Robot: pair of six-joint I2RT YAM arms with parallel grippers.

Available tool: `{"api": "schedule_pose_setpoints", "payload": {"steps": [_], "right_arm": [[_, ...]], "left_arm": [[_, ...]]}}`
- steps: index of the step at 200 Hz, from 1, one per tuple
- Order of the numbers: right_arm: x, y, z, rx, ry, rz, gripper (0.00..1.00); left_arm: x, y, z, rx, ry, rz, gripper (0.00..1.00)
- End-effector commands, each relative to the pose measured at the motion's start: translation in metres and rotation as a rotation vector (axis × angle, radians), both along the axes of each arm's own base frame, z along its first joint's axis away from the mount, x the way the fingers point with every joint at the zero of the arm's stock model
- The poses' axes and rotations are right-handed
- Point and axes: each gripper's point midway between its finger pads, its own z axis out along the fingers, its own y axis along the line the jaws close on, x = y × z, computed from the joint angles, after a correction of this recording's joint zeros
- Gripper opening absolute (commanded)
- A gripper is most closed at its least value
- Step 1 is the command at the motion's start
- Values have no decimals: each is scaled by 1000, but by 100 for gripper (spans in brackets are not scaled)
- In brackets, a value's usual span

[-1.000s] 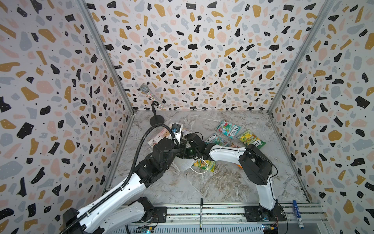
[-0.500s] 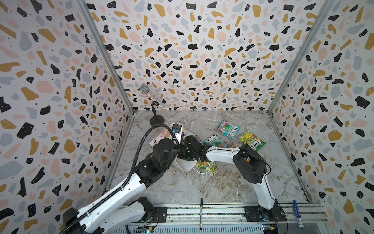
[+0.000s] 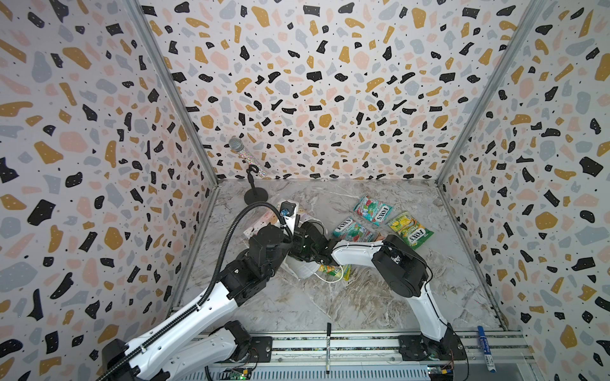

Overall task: Take the snacks out of the paper bag
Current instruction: 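Close the right gripper on the green Spring Tea packet inside the bag, then pull the green Spring Tea packet up out of the bag with the right gripper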

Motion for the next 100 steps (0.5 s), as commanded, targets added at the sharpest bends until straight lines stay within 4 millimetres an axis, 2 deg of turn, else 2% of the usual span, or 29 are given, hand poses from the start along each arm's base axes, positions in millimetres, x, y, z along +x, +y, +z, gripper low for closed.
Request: {"api": "schedule_pose_setpoints", "payload": {"steps": [1, 23, 100], "right_arm": [[4, 7, 31, 34, -80, 9, 14], [-5, 1, 38, 33, -102, 40, 0], [-24, -18, 75, 43, -197, 117, 0]], "left_arm": [[2, 11, 23, -54, -69, 53, 0], [5, 16, 19, -37, -62, 89, 0], [12, 29, 13, 5, -55, 181, 0]]}}
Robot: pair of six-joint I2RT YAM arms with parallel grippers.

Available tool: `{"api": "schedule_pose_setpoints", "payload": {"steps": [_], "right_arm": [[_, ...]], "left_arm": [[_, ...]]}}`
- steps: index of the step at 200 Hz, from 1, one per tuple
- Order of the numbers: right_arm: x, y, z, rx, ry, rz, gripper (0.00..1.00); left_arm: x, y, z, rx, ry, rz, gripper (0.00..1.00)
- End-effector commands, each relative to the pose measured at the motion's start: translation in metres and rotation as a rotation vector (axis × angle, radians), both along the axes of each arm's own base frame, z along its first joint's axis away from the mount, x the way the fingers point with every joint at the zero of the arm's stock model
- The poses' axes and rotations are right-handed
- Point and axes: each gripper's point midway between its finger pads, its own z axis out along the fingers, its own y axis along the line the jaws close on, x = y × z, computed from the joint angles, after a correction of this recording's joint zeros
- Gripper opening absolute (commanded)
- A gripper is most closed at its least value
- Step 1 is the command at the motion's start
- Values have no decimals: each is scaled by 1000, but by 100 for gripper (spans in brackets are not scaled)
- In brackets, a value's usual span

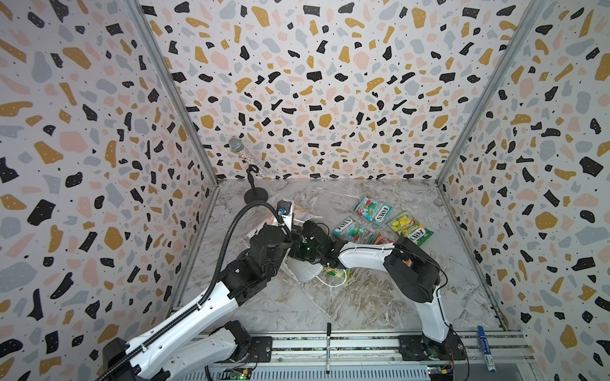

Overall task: Take the snacks out of the paper bag
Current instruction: 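Pull the green Spring Tea packet up out of the bag with the right gripper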

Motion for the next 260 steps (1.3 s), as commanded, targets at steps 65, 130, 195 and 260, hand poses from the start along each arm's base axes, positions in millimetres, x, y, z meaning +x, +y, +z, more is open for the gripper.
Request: {"api": "schedule_pose_setpoints", "payload": {"steps": [65, 130, 195, 260], "right_arm": [[-21, -17, 81, 64, -146, 93, 0], [-39, -38, 113, 49, -239, 166, 0], [-53, -62, 141, 20, -320, 196, 0], [-69, -89, 179, -19, -438, 275, 0]], "left_arm": [[5, 16, 12, -10, -47, 97, 0], [5, 16, 12, 5, -47, 90, 0], [5, 15, 12, 11, -48, 86, 0], [4, 14, 13, 10, -50, 75, 0]]}}
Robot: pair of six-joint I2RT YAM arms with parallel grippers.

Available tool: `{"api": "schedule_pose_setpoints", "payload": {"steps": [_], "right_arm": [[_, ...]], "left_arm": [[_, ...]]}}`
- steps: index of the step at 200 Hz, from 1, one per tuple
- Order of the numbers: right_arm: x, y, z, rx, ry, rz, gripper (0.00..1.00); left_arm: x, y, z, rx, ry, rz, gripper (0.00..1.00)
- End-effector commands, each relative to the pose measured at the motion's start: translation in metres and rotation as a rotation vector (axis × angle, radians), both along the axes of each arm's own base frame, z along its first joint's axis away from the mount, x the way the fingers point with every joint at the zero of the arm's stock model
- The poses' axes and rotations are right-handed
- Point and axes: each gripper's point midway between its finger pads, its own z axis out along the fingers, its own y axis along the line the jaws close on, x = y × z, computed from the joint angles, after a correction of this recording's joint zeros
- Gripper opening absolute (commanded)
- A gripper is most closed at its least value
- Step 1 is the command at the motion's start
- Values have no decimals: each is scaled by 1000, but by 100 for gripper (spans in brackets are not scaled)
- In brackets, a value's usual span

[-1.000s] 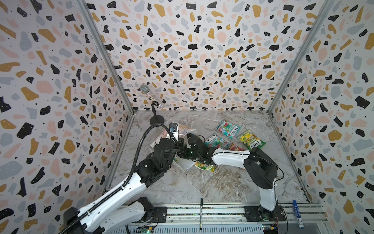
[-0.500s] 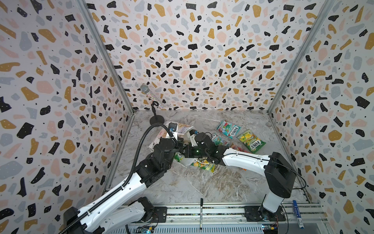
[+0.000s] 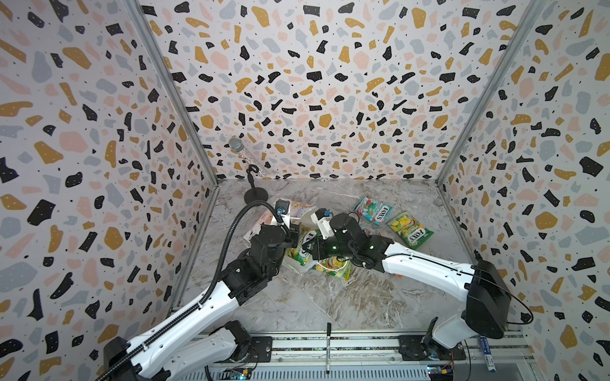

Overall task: Take the snacks out of the paper bag
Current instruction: 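Pull the green Spring Tea packet up out of the bag with the right gripper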

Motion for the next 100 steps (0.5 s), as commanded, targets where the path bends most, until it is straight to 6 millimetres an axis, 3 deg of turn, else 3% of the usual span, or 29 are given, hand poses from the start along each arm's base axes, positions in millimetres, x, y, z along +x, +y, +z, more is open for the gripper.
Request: {"api": "schedule_pose_setpoints", "payload": {"steps": [1, 51, 100], "right_arm": [[-7, -12, 42, 30, -111, 45, 0], [-7, -42, 72, 44, -185, 30, 0], [-2, -85, 96, 66, -202, -4, 0]], "left_arm": [[0, 3, 13, -25, -38, 7, 0], [0, 3, 13, -24, -39, 6, 0], [0, 2, 13, -22, -38, 6, 0]]}}
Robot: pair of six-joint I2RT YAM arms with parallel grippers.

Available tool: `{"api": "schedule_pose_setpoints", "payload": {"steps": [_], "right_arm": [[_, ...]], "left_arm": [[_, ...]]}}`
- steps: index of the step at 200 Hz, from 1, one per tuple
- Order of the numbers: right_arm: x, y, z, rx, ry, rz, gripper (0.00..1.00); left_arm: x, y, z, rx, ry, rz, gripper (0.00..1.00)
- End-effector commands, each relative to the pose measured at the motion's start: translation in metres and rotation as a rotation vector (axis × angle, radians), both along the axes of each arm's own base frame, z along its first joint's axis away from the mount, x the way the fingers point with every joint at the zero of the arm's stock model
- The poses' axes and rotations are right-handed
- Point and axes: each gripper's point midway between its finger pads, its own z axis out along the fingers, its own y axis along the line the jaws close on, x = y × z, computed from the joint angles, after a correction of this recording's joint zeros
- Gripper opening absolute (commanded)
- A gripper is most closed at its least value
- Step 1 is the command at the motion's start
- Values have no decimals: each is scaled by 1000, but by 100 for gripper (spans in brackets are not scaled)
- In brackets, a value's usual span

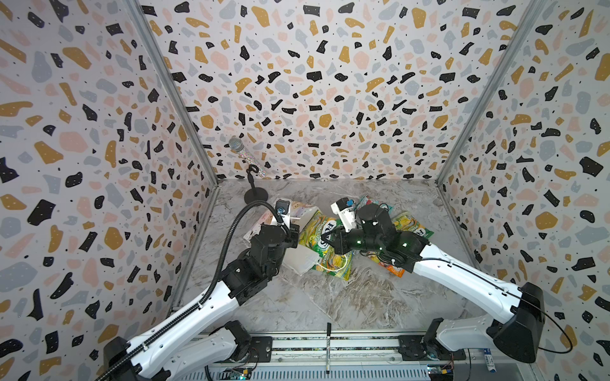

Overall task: Take the snacks out of the paper bag
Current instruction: 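Pull the green Spring Tea packet up out of the bag with the right gripper, then lower the green packet onto the table beside the others and open the right gripper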

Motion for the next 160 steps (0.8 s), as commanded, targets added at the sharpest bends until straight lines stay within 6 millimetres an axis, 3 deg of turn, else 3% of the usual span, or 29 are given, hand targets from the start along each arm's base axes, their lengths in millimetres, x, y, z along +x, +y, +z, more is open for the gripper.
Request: {"api": "schedule_pose_setpoints", "payload": {"steps": [1, 30, 80, 114, 160], "right_arm": [[-4, -22, 36, 56, -63, 17, 0], [1, -48, 40, 56, -49, -14, 0], [13, -103, 24, -3, -9, -114, 0], [10, -132, 0, -68, 24, -148, 0], [-6, -149, -42, -106, 116, -133, 0]], "left_arm": [[0, 3, 13, -25, -38, 8, 0], [0, 2, 12, -23, -36, 5, 0], [0, 3, 14, -30, -39, 4, 0], [-1, 2, 15, -31, -40, 1, 0], [-2, 3, 16, -35, -44, -3, 0]]}}
